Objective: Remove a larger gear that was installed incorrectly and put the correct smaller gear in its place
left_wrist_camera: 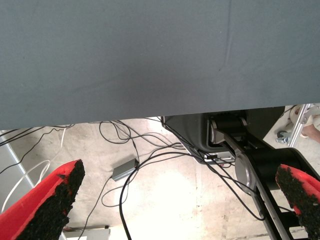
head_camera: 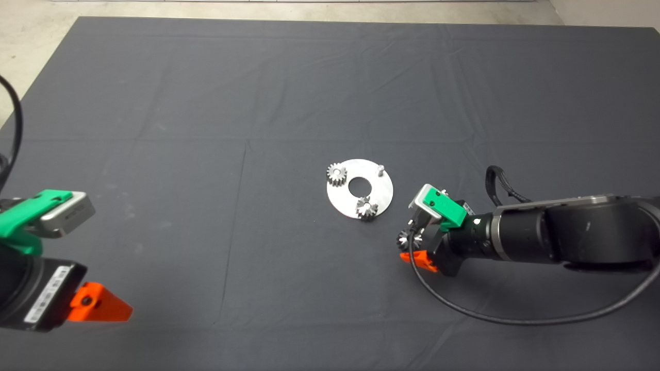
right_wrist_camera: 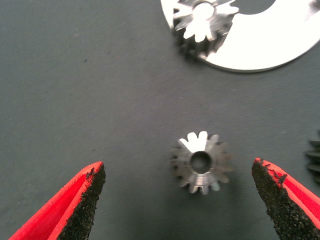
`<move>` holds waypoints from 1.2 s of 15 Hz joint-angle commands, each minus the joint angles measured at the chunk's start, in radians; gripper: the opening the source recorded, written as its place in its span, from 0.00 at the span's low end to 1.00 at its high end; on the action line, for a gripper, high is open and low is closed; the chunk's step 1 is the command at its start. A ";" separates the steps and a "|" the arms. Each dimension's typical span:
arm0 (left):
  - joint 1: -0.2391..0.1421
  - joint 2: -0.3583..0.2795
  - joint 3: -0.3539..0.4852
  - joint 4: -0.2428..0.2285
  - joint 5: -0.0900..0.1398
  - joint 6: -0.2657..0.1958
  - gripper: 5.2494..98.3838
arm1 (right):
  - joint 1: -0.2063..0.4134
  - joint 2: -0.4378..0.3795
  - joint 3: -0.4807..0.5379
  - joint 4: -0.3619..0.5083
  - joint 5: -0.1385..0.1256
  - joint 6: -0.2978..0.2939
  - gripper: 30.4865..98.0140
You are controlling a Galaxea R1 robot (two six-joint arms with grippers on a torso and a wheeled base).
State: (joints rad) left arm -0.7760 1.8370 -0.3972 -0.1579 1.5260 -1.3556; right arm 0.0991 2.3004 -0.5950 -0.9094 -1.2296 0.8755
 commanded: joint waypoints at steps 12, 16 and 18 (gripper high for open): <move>-0.013 0.009 0.016 -0.017 -0.007 -0.002 1.00 | -0.027 0.017 -0.103 -0.040 0.042 -0.009 0.70; -0.013 0.009 0.016 -0.017 -0.007 -0.002 1.00 | -0.050 0.017 -0.103 -0.070 0.055 -0.016 0.70; -0.013 0.009 0.016 -0.017 -0.007 -0.003 1.00 | -0.079 0.017 -0.103 -0.098 0.053 -0.038 0.67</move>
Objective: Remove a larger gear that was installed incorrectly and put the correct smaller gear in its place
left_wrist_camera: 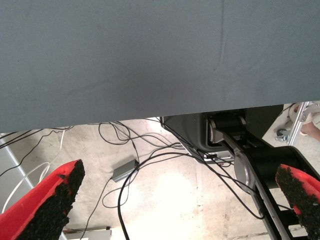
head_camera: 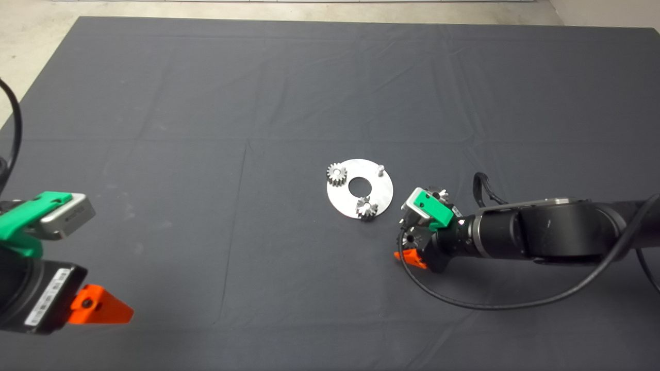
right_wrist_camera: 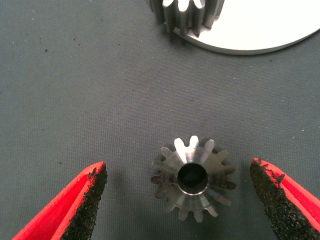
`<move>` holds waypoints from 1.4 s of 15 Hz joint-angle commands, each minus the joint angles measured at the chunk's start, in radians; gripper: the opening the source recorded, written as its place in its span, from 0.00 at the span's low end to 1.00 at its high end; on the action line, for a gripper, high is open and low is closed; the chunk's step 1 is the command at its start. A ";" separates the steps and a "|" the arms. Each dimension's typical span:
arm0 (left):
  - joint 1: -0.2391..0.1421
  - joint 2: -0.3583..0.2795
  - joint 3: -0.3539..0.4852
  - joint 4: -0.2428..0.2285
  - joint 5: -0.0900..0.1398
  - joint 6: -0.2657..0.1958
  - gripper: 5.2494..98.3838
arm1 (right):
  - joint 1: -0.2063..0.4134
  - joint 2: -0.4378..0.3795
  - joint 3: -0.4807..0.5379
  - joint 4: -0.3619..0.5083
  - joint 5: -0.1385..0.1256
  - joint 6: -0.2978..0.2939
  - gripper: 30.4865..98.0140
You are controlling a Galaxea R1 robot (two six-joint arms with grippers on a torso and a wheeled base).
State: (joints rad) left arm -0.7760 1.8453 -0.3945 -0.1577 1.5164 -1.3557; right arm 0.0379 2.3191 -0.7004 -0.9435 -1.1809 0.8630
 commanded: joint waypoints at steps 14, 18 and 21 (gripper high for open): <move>-0.013 -0.001 0.013 -0.017 0.002 -0.003 1.00 | -0.027 -0.003 -0.002 -0.112 0.006 -0.035 0.51; -0.013 -0.001 0.013 -0.017 0.002 -0.003 1.00 | -0.036 -0.007 -0.003 -0.113 0.004 -0.042 0.51; -0.013 -0.001 0.013 -0.017 0.002 -0.003 1.00 | -0.038 -0.007 -0.003 -0.113 0.003 -0.042 0.45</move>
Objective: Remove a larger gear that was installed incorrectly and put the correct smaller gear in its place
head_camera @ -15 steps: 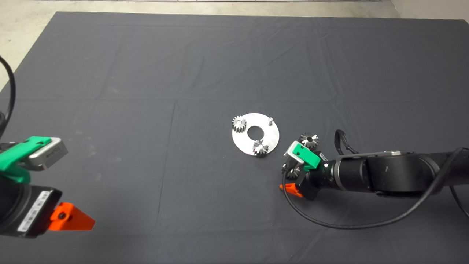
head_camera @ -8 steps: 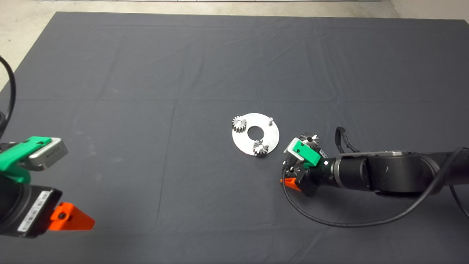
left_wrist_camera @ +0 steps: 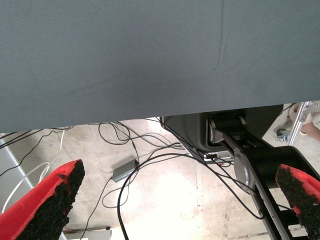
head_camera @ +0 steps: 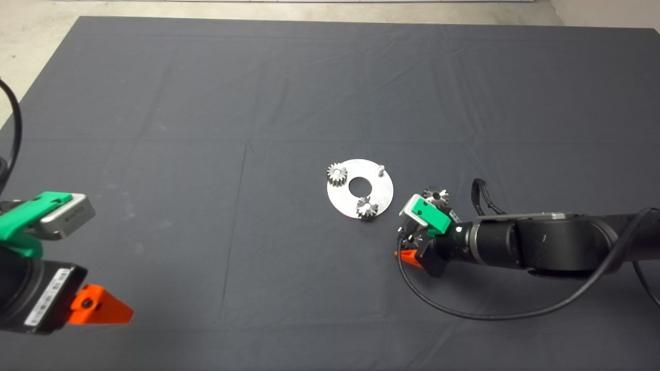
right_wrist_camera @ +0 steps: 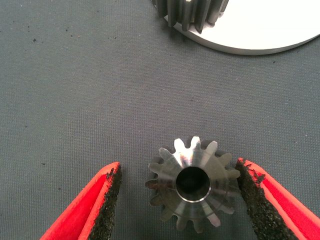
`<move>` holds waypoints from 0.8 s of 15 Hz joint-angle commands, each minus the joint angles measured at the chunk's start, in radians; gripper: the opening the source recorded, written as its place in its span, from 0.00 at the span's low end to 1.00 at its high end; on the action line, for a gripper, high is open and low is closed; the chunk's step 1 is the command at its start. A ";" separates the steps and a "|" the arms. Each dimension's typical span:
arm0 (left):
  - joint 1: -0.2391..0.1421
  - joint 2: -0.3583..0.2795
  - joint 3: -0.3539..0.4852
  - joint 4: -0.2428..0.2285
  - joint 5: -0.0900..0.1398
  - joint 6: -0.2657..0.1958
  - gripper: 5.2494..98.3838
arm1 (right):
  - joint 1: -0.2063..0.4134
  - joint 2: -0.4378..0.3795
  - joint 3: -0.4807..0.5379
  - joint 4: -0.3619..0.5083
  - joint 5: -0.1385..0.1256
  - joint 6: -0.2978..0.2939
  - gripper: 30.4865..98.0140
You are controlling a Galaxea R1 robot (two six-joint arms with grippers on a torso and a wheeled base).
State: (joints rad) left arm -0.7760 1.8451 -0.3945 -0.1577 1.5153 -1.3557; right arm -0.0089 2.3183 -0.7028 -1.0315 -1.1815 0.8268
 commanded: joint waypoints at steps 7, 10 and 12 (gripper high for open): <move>-0.013 0.000 0.014 -0.017 0.003 -0.002 1.00 | 0.006 -0.006 -0.016 -0.027 0.003 -0.008 0.37; -0.013 0.000 0.014 -0.017 0.003 0.000 1.00 | 0.006 -0.009 -0.018 -0.027 0.000 -0.014 0.37; -0.013 0.000 0.014 -0.017 0.003 0.000 1.00 | 0.004 -0.007 -0.016 -0.026 0.000 -0.023 0.30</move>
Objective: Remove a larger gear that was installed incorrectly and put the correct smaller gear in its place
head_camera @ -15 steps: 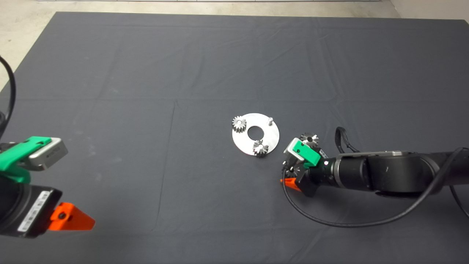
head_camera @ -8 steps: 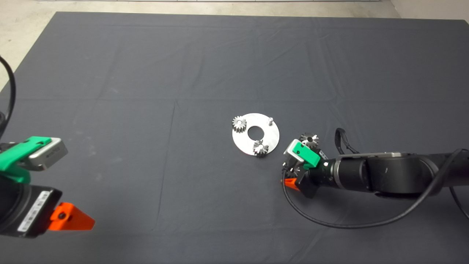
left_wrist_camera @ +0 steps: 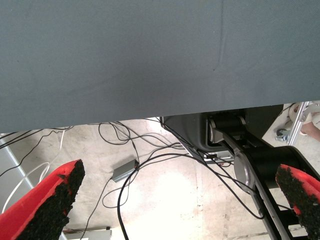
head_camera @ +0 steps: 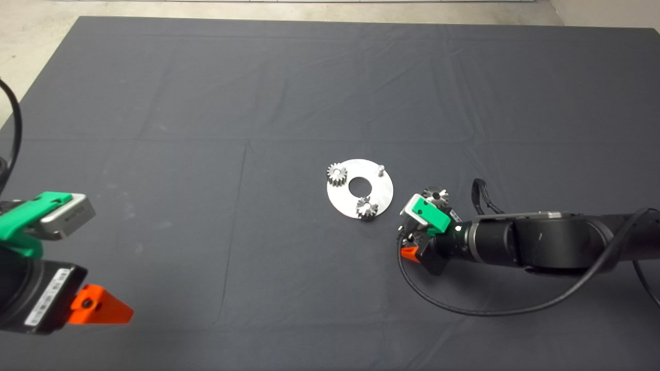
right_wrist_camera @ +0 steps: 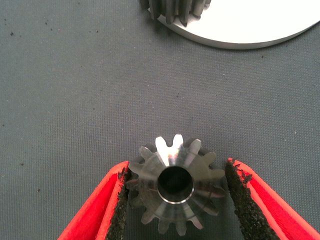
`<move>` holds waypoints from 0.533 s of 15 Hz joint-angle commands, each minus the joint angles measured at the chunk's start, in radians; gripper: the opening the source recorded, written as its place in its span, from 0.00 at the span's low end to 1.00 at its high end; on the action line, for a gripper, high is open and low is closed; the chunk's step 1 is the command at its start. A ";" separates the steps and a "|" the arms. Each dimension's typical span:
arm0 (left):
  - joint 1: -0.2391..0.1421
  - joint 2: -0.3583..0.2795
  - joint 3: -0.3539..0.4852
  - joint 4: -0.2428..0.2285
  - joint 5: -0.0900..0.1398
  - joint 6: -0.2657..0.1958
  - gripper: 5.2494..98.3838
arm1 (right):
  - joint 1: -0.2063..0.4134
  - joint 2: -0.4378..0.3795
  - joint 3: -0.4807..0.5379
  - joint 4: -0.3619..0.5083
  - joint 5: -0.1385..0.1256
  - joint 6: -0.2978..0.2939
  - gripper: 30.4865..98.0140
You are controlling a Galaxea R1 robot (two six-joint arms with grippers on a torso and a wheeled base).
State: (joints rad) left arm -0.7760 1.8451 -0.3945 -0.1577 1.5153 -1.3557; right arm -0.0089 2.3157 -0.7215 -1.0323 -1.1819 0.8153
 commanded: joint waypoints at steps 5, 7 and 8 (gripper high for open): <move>-0.013 0.000 0.014 -0.017 0.003 -0.003 1.00 | -0.002 -0.005 0.008 -0.025 -0.005 -0.018 0.26; -0.013 0.000 0.014 -0.017 0.003 -0.003 1.00 | -0.002 -0.011 0.007 -0.025 -0.005 -0.016 0.23; -0.013 0.000 0.014 -0.017 0.003 -0.005 1.00 | -0.002 -0.011 0.007 -0.026 -0.005 -0.018 0.23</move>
State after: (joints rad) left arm -0.7760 1.8449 -0.3940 -0.1577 1.5154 -1.3557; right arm -0.0200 2.3153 -0.7215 -1.0332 -1.1881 0.8013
